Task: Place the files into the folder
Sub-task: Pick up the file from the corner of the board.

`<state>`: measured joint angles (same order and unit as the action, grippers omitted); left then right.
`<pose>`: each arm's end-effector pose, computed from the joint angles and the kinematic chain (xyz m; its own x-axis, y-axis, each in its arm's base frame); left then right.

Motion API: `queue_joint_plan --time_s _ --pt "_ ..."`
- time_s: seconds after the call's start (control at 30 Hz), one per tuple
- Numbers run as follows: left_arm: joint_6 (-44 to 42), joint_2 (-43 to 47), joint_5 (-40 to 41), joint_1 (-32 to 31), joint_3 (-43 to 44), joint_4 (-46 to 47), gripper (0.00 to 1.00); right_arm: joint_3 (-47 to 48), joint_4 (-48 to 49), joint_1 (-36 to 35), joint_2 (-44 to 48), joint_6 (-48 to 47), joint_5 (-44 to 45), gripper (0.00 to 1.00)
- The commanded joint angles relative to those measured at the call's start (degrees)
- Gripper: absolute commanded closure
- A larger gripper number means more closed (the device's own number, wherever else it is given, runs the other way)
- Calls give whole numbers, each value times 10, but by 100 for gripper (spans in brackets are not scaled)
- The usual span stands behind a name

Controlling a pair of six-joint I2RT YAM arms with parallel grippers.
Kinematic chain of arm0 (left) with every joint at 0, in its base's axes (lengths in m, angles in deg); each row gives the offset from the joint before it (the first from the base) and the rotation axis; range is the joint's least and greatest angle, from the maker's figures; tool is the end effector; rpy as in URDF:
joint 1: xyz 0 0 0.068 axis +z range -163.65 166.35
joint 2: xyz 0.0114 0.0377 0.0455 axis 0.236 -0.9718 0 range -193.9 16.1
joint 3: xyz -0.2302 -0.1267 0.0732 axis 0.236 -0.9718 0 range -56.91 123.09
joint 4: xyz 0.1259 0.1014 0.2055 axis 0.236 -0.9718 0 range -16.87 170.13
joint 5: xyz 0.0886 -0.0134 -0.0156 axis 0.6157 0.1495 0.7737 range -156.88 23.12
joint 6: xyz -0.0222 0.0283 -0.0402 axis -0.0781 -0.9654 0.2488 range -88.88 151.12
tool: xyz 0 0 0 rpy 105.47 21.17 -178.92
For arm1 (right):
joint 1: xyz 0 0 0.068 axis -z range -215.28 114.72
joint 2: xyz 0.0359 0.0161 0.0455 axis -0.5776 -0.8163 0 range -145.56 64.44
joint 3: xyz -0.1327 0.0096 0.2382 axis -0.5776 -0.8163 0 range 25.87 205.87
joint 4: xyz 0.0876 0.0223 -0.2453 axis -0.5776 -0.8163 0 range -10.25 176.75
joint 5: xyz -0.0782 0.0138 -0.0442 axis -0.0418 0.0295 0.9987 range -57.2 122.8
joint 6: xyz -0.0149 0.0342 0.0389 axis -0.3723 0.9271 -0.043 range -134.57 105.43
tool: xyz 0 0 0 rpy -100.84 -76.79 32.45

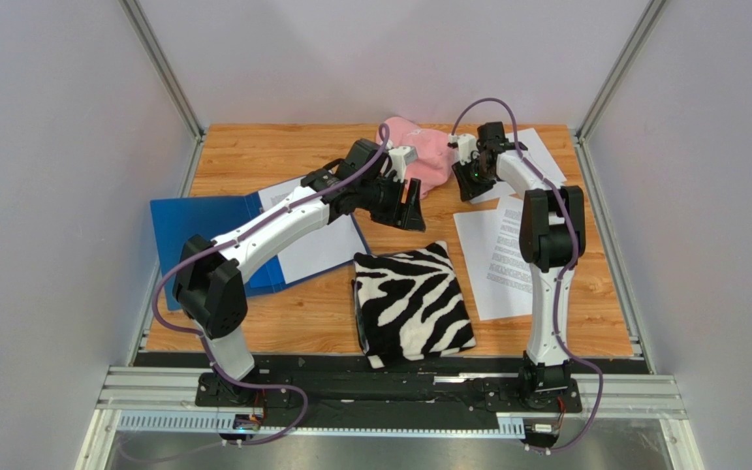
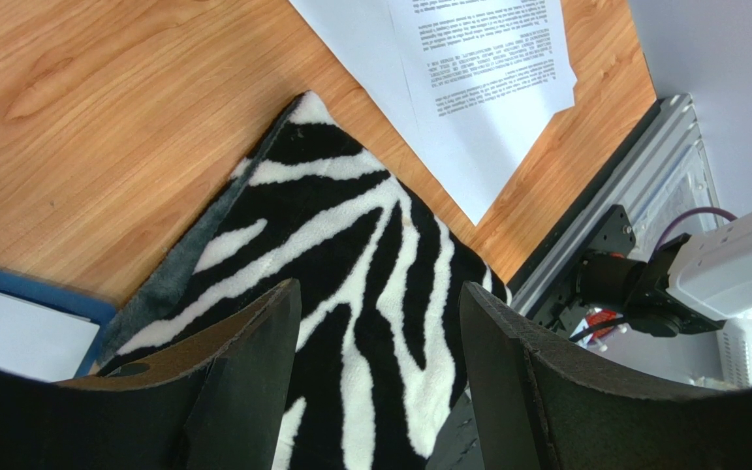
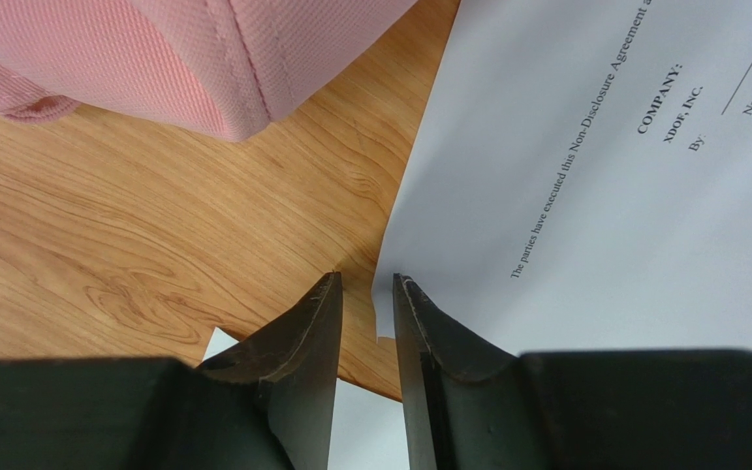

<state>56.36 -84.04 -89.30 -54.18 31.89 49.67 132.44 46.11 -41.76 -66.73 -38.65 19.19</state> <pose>0.2939 -0.2690 0.3126 -0.8065 0.1710 -0.5660 0.5229 0.6532 -0.5477 0.4829 0.0633 0.1662 -0.7391 -0.4830 -0.4695 -0.5576 0.8298 0.0241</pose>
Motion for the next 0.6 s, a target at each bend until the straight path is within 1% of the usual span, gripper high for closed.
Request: queue_joint_plan --time_s 0.0,0.1,0.17,0.37,0.57 --pt "-5 9 -7 -2 13 7 31 13 -23 -4 -4 -17 32 69" --pt "-8 11 -4 -2 9 7 30 8 -24 -6 3 -15 41 73" --pt "-8 11 -4 -2 9 7 30 -11 -5 -8 13 -8 40 73" --pt "-7 17 -4 -2 3 8 30 -28 -5 -12 35 -3 59 68" --pt "-4 15 -9 -2 1 12 31 -39 -4 -12 41 2 67 67"
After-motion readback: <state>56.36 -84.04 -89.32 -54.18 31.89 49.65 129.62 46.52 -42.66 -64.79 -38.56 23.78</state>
